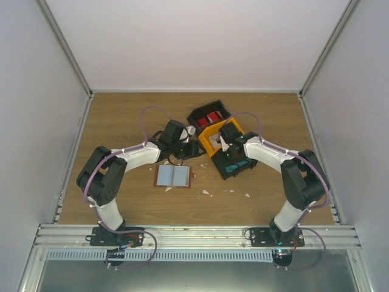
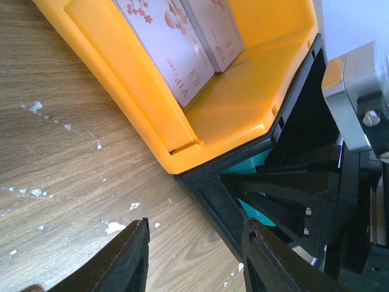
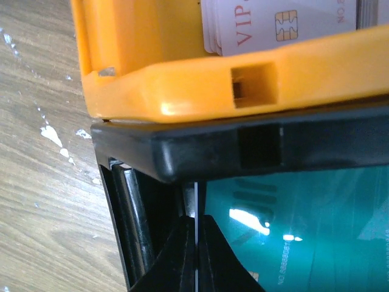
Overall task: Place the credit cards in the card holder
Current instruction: Pick up the credit card from the storage box, then insert the credit card into the card holder.
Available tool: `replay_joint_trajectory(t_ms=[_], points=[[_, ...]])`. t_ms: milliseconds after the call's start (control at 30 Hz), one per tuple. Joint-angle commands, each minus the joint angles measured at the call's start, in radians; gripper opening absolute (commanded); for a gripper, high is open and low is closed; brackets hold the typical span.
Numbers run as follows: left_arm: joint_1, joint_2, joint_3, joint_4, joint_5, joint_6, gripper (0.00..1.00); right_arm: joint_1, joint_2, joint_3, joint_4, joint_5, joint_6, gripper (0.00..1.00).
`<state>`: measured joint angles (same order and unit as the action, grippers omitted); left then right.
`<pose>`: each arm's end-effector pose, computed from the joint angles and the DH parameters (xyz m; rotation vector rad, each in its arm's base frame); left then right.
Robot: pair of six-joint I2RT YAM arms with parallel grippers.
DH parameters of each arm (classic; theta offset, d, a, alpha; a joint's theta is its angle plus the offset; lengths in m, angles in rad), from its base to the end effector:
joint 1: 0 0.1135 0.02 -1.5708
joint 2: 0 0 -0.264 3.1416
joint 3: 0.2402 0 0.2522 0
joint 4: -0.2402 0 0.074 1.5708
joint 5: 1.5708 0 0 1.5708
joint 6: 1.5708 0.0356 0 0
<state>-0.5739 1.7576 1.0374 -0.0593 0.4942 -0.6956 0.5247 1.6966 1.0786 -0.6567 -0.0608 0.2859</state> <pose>0.2996 -0.2138 0.1824 0.1130 2.5579 -1.1478 0.2754 0.1619 0.1776 -0.3564 2.8607 0.2501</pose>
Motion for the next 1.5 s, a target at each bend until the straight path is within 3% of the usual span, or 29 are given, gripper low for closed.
replay_joint_trajectory(t_ms=[0,167,367,467,567,700,967,1267,1467], points=[[0.006,-0.024,-0.005,0.037,0.010,0.019,0.44,0.013,-0.024,0.021,-0.019,0.038,0.005,0.01],[0.009,-0.077,-0.022,0.013,-0.020,0.027,0.47,0.015,-0.137,0.072,-0.083,0.103,0.019,0.00],[0.030,-0.199,-0.111,-0.096,-0.174,0.038,0.60,0.019,-0.280,0.109,-0.112,0.054,0.047,0.01],[0.064,-0.281,-0.186,-0.157,-0.238,0.034,0.65,0.044,-0.311,0.086,-0.042,-0.038,0.086,0.01],[0.156,-0.401,-0.303,-0.242,-0.297,0.018,0.68,0.126,-0.293,0.020,0.165,-0.159,0.200,0.01],[0.219,-0.470,-0.393,-0.266,-0.332,-0.004,0.67,0.195,-0.212,-0.058,0.439,-0.263,0.347,0.00],[0.259,-0.440,-0.444,-0.273,-0.307,0.018,0.62,0.286,0.026,-0.076,0.721,-0.310,0.568,0.01],[0.262,-0.357,-0.468,-0.280,-0.261,0.062,0.56,0.347,0.167,-0.087,0.837,-0.277,0.732,0.00],[0.262,-0.336,-0.484,-0.268,-0.219,0.079,0.39,0.353,0.169,-0.145,0.837,-0.214,0.812,0.00]])
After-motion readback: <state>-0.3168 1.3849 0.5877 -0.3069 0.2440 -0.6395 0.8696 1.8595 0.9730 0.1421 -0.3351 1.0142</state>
